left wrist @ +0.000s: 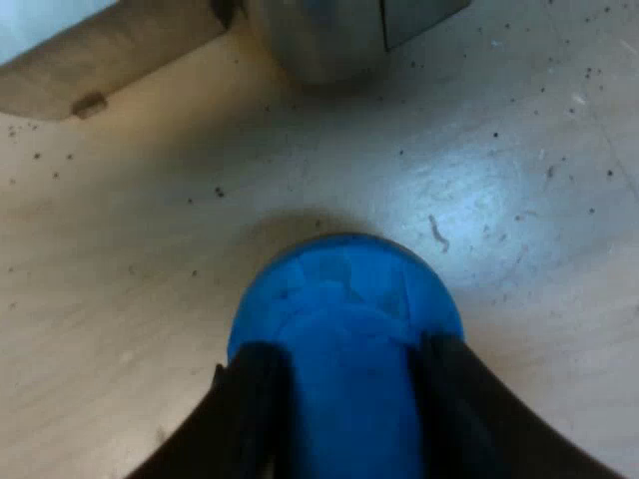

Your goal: Grind coffee beans and then tamp

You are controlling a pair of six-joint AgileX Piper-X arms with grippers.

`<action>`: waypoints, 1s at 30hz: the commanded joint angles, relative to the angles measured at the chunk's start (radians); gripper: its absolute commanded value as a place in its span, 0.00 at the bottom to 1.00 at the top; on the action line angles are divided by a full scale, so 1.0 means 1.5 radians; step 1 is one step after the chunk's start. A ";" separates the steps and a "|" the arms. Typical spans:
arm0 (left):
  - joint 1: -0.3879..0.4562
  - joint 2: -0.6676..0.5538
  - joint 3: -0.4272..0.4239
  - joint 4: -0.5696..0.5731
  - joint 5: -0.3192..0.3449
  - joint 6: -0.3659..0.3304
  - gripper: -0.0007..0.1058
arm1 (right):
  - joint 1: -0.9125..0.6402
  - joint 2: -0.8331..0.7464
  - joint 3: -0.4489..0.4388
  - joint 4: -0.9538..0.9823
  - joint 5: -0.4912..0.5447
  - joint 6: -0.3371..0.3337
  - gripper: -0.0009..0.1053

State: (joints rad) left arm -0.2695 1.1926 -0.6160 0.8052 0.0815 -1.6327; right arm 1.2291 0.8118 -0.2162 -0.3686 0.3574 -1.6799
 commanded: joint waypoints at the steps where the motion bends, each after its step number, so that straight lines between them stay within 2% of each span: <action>1: 0.000 0.023 -0.001 -0.016 0.013 -0.008 0.01 | -0.002 -0.005 -0.001 -0.007 0.004 -0.005 0.66; 7: 0.000 0.052 -0.001 -0.016 0.016 -0.008 0.02 | -0.002 -0.005 -0.001 -0.007 0.004 -0.005 0.66; 9: 0.000 0.052 -0.001 -0.016 0.016 -0.008 0.07 | -0.002 -0.005 -0.001 -0.007 0.004 -0.005 0.66; 11: 0.000 0.052 -0.001 -0.016 0.016 -0.005 0.18 | -0.002 -0.005 -0.001 -0.007 0.004 -0.005 0.66; 12: 0.000 0.052 -0.001 -0.016 0.016 -0.005 0.29 | -0.002 -0.005 -0.001 -0.007 0.004 -0.005 0.66; 13: 0.000 0.052 -0.001 -0.016 0.016 -0.005 0.32 | -0.002 -0.005 -0.001 -0.007 0.004 -0.005 0.66; 15: 0.000 0.052 -0.001 -0.016 0.016 -0.005 0.50 | -0.002 -0.005 -0.001 -0.007 0.004 -0.005 0.66; 18: 0.000 0.052 -0.001 -0.016 0.016 -0.005 0.64 | -0.002 -0.005 -0.001 -0.007 0.004 -0.005 0.66; 25: 0.000 0.049 -0.023 0.019 0.016 -0.005 0.66 | -0.002 -0.005 -0.001 -0.007 0.004 0.001 0.66; 30: 0.000 -0.020 -0.057 0.059 0.008 -0.007 0.66 | -0.002 -0.005 -0.001 -0.007 0.004 0.001 0.66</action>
State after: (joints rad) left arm -0.2695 1.2044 -0.6903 0.8811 0.1019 -1.6390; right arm 1.2291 0.8118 -0.2162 -0.3702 0.3574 -1.6754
